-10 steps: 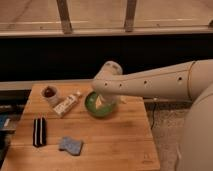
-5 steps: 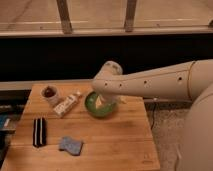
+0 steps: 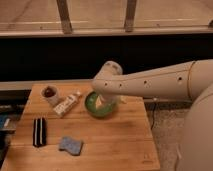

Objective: Stand the bottle upright

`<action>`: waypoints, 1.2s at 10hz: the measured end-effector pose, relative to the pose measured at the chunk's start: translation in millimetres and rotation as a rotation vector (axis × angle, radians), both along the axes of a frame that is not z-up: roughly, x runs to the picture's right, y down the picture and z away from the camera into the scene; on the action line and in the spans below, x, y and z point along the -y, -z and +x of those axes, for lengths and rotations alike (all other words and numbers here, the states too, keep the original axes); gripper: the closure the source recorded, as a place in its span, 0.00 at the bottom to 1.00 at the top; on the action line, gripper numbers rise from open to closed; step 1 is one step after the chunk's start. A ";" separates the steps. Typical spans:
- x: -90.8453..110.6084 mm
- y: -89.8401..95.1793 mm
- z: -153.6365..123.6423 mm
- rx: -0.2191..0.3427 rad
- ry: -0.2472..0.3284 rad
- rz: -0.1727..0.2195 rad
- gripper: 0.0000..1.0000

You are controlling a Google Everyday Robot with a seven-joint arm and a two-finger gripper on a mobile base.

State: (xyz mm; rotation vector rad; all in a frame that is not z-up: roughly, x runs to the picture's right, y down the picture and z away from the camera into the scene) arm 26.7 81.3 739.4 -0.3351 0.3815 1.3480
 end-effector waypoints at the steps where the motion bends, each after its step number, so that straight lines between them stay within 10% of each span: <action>1: 0.1 0.1 0.2 -0.001 -0.001 0.000 0.20; 5: 52.0 1.0 -10.2 0.085 -0.044 0.066 0.20; 12: 106.0 -32.9 -137.6 0.331 -0.021 0.129 0.20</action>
